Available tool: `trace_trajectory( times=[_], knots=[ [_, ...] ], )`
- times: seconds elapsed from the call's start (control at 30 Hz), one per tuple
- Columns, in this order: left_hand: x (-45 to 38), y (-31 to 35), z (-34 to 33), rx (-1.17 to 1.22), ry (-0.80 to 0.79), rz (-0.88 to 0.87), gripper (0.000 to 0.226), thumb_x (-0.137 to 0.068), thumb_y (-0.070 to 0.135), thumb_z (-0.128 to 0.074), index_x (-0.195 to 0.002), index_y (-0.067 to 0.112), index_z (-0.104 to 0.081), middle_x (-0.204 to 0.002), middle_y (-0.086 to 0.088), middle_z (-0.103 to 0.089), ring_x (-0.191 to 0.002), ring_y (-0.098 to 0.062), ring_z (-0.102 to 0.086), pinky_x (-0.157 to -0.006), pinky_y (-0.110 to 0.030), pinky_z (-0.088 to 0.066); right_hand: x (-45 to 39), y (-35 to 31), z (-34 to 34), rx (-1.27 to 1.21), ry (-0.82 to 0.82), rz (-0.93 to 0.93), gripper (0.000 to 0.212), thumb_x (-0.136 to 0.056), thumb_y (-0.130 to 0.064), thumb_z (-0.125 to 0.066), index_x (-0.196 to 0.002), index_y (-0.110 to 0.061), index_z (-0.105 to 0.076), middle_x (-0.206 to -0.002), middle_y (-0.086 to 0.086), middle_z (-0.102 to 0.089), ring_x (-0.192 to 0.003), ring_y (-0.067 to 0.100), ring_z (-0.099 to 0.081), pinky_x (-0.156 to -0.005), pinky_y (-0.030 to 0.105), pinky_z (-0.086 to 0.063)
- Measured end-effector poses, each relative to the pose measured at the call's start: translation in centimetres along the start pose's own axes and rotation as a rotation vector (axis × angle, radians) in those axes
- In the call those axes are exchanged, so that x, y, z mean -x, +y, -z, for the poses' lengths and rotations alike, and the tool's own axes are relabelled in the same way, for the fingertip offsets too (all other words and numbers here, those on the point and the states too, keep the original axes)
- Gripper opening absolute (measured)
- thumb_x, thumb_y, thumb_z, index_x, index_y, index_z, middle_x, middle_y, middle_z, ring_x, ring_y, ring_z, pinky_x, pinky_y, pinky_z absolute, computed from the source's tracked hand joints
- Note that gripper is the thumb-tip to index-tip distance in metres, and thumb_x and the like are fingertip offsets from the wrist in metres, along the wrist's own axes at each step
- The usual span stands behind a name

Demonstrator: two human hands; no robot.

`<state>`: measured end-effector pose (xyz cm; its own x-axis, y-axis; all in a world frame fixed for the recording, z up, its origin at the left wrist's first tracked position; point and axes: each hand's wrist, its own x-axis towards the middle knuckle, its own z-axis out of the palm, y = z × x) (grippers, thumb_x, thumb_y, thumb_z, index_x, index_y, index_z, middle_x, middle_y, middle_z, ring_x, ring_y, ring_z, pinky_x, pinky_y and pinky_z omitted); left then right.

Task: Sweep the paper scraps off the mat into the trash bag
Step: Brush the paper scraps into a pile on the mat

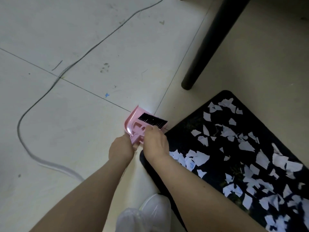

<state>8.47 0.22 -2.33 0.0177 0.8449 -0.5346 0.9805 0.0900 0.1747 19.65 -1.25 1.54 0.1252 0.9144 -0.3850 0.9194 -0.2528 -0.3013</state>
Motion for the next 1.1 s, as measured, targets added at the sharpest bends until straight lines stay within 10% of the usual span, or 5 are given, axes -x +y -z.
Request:
trace_trajectory(
  times=[0.2, 0.33, 0.47, 0.63, 1.1],
  knots=[
    [2.4, 2.4, 0.2, -0.162, 0.331, -0.091, 0.069, -0.068, 0.042, -0.074, -0.123, 0.012, -0.046, -0.115, -0.009, -0.053, -0.114, -0.029, -0.050, -0.100, -0.045, -0.036, 0.5, 3.9, 1.0, 0.004, 0.261, -0.193, 0.033, -0.094, -0.028, -0.052, -0.117, -0.009, -0.038, -0.110, 0.009, -0.057, -0.097, 0.024, -0.058, -0.066, 0.029, -0.039],
    [3.0, 3.4, -0.4, -0.084, 0.602, -0.351, 0.038, -0.062, 0.008, -0.074, -0.098, 0.003, -0.061, -0.090, -0.012, -0.060, -0.080, -0.033, -0.058, -0.071, -0.039, -0.047, 2.3, 6.1, 3.8, -0.072, 0.343, -0.319, 0.056, -0.091, -0.055, -0.045, -0.128, -0.014, -0.034, -0.100, 0.010, -0.060, -0.085, 0.030, -0.063, -0.060, 0.033, -0.039],
    [3.9, 3.5, -1.3, -0.013, 0.357, -0.477, 0.025, -0.066, -0.010, -0.057, -0.088, 0.002, -0.061, -0.084, -0.015, -0.060, -0.074, -0.033, -0.058, -0.055, -0.038, -0.045, 5.7, 6.8, 6.3, -0.501, 0.434, -0.446, 0.047, -0.096, -0.060, -0.021, -0.130, -0.040, -0.047, -0.091, -0.012, -0.066, -0.082, 0.016, -0.063, -0.065, 0.027, -0.040],
    [3.7, 4.1, -2.7, 0.061, -0.052, -0.445, 0.024, -0.077, -0.001, -0.042, -0.094, 0.006, -0.057, -0.094, -0.012, -0.063, -0.089, -0.030, -0.059, -0.071, -0.039, -0.047, 8.6, 7.9, 3.3, -1.165, 0.427, -0.759, 0.042, -0.091, -0.050, -0.047, -0.065, -0.022, -0.063, -0.063, -0.007, -0.063, -0.069, 0.017, -0.062, -0.075, 0.039, -0.054],
    [4.5, 5.3, -3.1, 0.073, -0.193, -0.345, 0.035, -0.084, -0.005, -0.040, -0.118, 0.002, -0.045, -0.109, -0.019, -0.063, -0.099, -0.035, -0.060, -0.075, -0.035, -0.041, 10.8, 6.6, -3.8, -1.008, 0.116, -0.781, 0.039, -0.088, -0.051, -0.051, -0.067, -0.022, -0.065, -0.067, -0.002, -0.070, -0.067, 0.018, -0.070, -0.065, 0.027, -0.053]
  ],
)
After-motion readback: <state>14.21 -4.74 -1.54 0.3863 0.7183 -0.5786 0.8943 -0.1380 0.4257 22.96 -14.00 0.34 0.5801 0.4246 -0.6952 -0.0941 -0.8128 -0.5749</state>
